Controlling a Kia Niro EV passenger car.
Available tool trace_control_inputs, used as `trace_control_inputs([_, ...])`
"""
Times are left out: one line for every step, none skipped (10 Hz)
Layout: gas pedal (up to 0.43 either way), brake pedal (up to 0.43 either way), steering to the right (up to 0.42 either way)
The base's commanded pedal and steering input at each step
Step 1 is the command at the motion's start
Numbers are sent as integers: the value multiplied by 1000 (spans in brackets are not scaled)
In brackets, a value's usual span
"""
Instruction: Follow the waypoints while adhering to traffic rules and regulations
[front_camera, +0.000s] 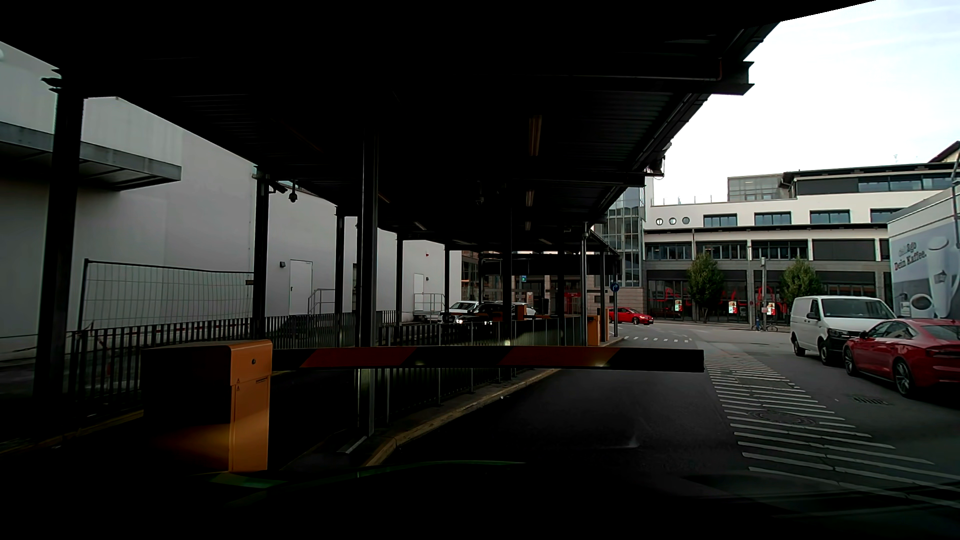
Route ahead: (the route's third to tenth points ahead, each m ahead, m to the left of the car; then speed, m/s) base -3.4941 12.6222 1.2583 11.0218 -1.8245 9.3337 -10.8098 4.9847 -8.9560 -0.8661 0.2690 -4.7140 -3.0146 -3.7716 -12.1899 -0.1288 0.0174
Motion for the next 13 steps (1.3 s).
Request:
trace_control_inputs([0,238,27])
trace_control_inputs([0,238,27])
trace_control_inputs([0,238,27])
trace_control_inputs([0,238,27])
trace_control_inputs([0,238,27])
trace_control_inputs([0,244,27])
trace_control_inputs([0,244,27])
trace_control_inputs([0,244,27])
trace_control_inputs([0,244,27])
trace_control_inputs([0,244,27])
trace_control_inputs([0,244,27])
trace_control_inputs([0,244,27])
trace_control_inputs([0,244,27])
